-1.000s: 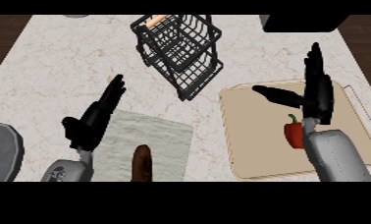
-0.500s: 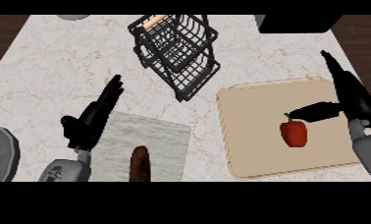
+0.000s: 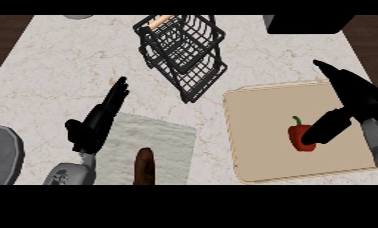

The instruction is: Pick the bell pepper from the tray and place it in the tiered basket

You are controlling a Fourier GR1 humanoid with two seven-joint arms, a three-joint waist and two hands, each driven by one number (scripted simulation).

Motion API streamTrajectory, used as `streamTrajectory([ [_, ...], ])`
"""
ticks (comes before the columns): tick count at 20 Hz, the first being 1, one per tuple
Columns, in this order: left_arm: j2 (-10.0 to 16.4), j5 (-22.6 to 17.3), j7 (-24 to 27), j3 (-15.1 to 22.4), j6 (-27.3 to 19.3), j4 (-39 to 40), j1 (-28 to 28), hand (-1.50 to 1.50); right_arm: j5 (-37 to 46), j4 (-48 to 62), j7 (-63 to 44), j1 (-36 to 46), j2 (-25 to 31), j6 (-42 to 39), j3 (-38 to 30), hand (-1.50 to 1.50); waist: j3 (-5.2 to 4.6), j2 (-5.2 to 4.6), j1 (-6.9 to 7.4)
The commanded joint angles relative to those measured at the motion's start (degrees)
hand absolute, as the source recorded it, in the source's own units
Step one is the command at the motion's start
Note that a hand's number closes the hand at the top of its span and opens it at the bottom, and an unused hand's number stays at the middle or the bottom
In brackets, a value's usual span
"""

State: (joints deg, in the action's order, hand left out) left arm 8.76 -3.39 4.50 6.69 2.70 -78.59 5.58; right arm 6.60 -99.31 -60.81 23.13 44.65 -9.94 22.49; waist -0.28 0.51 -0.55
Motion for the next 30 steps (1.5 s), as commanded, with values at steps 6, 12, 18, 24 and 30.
streamTrajectory([
  [6,-0.58,1.17,3.27,-0.01,0.39,1.36,-1.20,0.00,4.91,-3.31,-14.33,1.32,-1.52,0.23,1.31,-1.50,0.21,-0.49,0.64],
  [12,1.11,-0.70,0.36,-1.29,2.41,-0.71,-0.21,0.00,6.09,-3.21,-20.12,-2.16,-2.39,-1.33,4.14,-1.50,0.19,-0.37,0.61],
  [18,-1.42,1.13,3.74,-0.76,1.09,3.50,0.67,0.00,7.45,2.29,-12.41,-6.04,-4.40,-0.05,1.66,-1.50,0.24,-0.56,0.30],
  [24,0.48,-1.09,0.30,-2.68,3.72,1.36,1.46,0.00,14.40,3.83,-13.09,-7.76,-10.07,2.20,3.35,-1.50,0.25,-0.47,0.53],
  [30,-0.44,0.41,1.83,-2.86,2.51,1.19,0.44,0.00,16.21,6.29,-7.11,-13.61,-10.27,3.07,-0.75,-1.50,0.26,-0.48,0.36],
])
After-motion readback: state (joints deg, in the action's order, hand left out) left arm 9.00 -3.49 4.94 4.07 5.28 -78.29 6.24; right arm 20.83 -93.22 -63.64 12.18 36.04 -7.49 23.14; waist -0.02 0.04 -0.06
